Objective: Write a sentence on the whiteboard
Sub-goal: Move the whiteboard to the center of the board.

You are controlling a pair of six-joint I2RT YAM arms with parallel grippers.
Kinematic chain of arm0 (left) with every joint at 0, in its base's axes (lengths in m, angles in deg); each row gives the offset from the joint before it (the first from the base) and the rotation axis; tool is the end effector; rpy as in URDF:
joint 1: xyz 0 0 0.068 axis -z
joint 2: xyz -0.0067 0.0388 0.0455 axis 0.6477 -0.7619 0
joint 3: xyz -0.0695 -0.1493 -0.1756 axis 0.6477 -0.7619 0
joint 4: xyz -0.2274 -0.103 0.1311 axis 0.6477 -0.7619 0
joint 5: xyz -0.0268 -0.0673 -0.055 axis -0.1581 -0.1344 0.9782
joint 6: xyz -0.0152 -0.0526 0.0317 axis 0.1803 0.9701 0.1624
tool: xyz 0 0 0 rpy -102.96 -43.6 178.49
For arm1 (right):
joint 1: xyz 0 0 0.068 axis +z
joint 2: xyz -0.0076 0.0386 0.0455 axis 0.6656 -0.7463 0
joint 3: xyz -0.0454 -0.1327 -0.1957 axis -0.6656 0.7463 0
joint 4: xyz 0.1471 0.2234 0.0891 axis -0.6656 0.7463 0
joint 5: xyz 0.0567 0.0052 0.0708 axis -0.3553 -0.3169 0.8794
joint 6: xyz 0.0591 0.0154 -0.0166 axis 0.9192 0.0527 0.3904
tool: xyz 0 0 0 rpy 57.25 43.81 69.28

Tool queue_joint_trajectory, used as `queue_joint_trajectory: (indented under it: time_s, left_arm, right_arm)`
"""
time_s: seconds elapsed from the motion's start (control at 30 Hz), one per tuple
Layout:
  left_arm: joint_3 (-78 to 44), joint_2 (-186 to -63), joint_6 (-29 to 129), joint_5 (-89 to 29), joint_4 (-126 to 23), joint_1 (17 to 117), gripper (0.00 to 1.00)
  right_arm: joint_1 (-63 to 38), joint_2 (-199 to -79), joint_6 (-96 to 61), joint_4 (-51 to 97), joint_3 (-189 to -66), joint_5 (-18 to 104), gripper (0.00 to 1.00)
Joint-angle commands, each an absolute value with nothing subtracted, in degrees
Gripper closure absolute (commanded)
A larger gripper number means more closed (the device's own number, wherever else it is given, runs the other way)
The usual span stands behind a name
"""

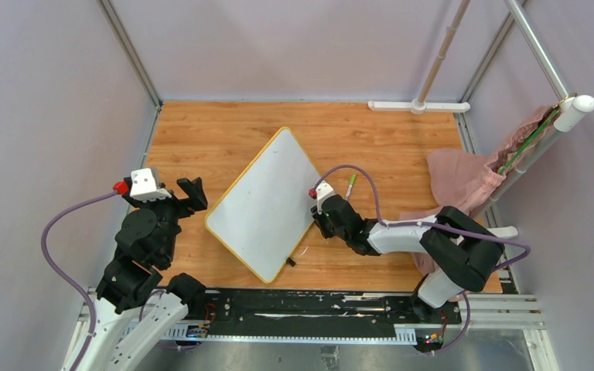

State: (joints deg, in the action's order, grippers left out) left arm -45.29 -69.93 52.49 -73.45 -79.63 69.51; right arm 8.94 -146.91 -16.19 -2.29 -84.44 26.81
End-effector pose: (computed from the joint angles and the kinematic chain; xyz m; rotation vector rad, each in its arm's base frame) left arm 0.1344 -0.0429 0.3494 -0.2600 1.5916 -0.0924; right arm 0.2068 0.2415 0.0919 -0.7063 2.0333 0.4525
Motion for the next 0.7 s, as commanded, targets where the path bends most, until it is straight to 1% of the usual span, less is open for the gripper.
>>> queue_joint_trajectory:
  time_s: [0.0, 0.23, 0.67]
  left_arm:
    - [-44.4, -70.2, 52.6, -74.1, -79.2, 70.2, 0.03]
    - [-44.5, -70.3, 52.6, -74.3, -79.2, 70.5, 0.03]
    - [-44.4, -70.5, 52.7, -74.6, -79.4, 71.1, 0.03]
  right_arm:
    - [9.7, -146.3, -11.9, -2.7, -82.8, 12.6, 1.0]
    - [9.8, -147.1, -6.3, -0.4, -84.1, 3.1, 1.0]
    - [9.9, -156.8, 5.7, 9.0, -94.5, -8.1, 1.0]
